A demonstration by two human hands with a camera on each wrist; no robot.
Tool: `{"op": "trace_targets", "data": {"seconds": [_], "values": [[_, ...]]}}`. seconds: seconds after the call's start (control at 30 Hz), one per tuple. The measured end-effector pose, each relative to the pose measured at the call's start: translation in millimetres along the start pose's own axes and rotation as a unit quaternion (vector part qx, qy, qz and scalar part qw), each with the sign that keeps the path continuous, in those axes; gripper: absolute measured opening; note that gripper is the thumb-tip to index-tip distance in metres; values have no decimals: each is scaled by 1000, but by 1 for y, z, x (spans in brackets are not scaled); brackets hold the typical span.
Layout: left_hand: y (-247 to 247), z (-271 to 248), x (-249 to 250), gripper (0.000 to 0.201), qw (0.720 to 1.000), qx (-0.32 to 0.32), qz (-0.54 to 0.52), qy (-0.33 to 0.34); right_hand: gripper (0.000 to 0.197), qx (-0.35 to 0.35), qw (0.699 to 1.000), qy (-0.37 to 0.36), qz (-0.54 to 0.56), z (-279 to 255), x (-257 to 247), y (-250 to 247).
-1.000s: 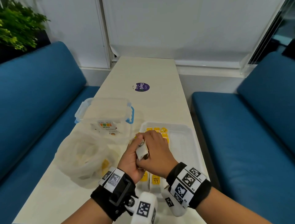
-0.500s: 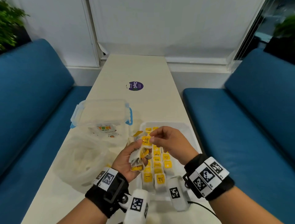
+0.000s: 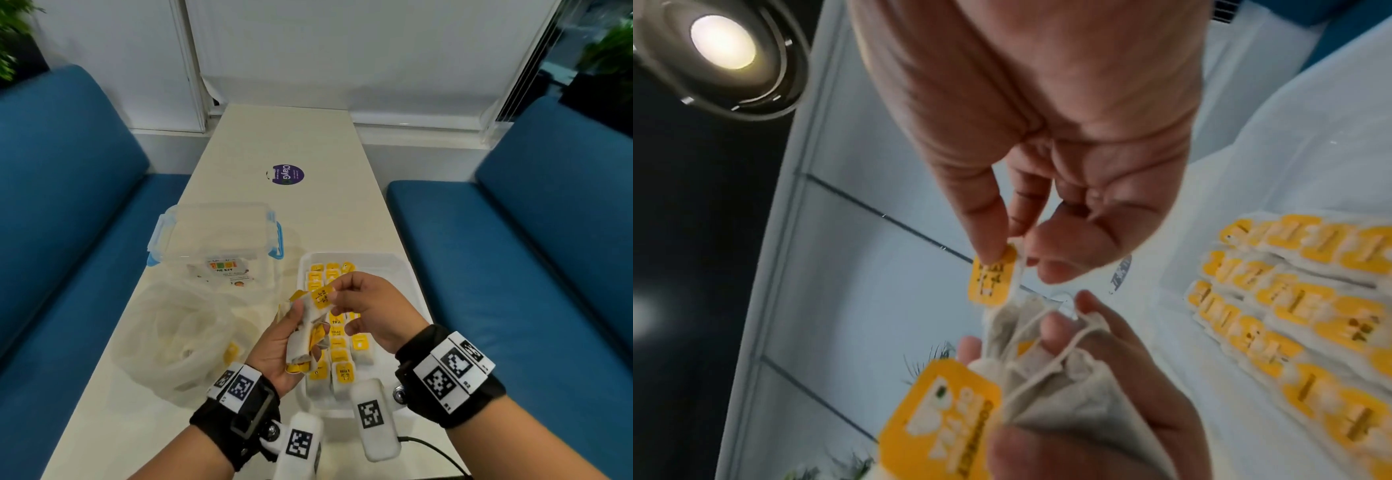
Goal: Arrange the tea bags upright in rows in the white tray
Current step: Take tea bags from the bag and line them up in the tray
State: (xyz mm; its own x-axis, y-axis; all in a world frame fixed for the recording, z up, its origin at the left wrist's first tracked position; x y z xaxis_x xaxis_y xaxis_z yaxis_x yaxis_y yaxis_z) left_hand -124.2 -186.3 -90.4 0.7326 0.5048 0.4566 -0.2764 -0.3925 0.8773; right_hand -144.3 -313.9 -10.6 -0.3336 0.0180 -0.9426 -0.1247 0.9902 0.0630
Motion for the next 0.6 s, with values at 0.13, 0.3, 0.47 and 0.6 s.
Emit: {"op": "trace_targets", "data": {"seconds": [0.13, 0.3, 0.47, 0.6], "values": [[-4, 4, 1, 96, 999, -3, -22, -26, 11, 10, 999, -27, 43, -2, 0, -3], [-16, 7, 4, 92, 999, 10, -39, -35, 27, 64, 993, -69, -69, -10, -6, -29], [-23, 7, 5, 90, 997, 9, -54, -47, 10, 91, 901, 70, -419, -16, 10, -55], [-25, 11, 3, 100, 997, 17, -55, -41, 4, 55, 897, 156, -410, -16, 31, -63]]}}
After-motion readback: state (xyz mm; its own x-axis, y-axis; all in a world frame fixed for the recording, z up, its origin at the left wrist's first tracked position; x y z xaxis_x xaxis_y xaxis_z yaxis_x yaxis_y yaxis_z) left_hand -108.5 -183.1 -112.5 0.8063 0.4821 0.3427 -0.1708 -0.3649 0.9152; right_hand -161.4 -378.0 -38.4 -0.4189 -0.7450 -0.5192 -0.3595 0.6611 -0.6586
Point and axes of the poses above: each hand's wrist, its own z-axis towards the middle knuckle, its own y-axis out of the palm, x = y × z, the point moved 3 cm from there along z, towards the middle knuckle, and after that the axes turned 14 degrees about -x, right-handed, at the moved point
